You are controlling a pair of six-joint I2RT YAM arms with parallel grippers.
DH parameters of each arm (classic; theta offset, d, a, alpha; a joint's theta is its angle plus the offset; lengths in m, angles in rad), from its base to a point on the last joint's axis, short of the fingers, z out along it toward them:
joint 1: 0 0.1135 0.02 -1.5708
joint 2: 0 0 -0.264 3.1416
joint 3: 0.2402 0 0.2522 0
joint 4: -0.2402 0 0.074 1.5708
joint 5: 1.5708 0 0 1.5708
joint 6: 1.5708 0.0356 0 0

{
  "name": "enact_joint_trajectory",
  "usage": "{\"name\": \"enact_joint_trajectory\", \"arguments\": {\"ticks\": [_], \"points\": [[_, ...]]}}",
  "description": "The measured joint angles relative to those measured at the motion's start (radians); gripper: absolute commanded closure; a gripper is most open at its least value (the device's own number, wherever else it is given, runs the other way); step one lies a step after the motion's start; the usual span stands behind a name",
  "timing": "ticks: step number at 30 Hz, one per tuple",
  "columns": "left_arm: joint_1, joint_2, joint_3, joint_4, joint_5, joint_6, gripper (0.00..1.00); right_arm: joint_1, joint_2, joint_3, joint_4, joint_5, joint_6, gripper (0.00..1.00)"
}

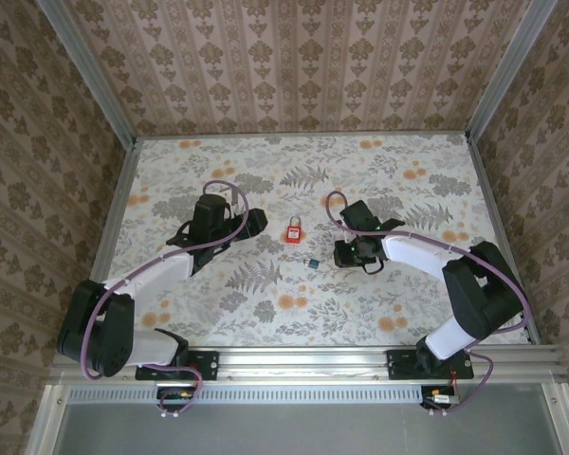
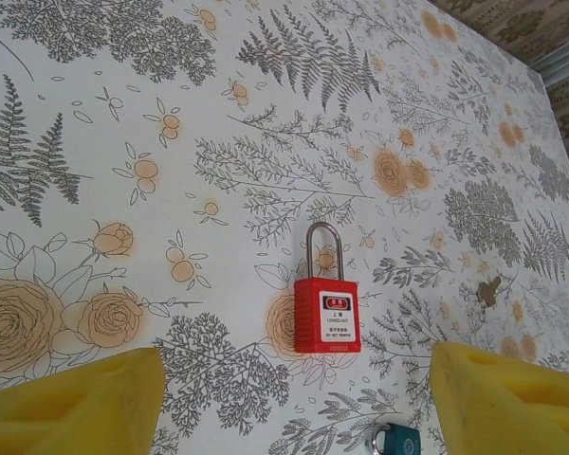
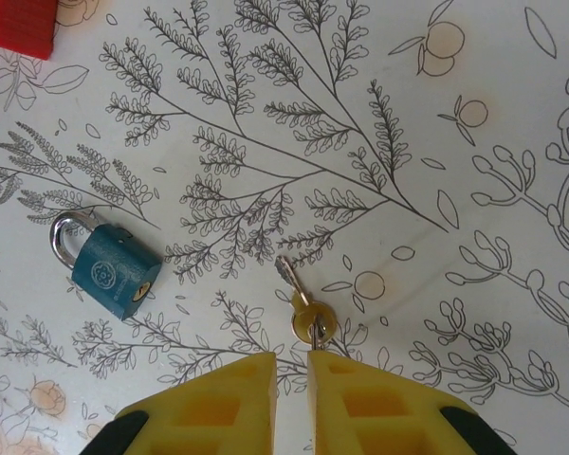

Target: Unlock with the key

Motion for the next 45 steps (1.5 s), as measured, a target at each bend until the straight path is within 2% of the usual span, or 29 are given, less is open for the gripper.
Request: {"name": "enact_joint_trajectory", "arguments": {"ticks": [17,32,45], "points": [[0.0,-0.001,0.004,-0.006,0.014,0.001,0.26,0.013,0.043,0.011,-0.022,0.041,-0.002,0.8],[0.0,-0.002,0.006,-0.013,0.022,0.008,0.26,0.016,0.051,0.011,-0.022,0.042,-0.003,0.89],[0.0,-0.004,0.017,-0.011,0.038,0.023,0.24,0.047,0.02,0.015,-0.052,0.084,-0.006,0.89]]}}
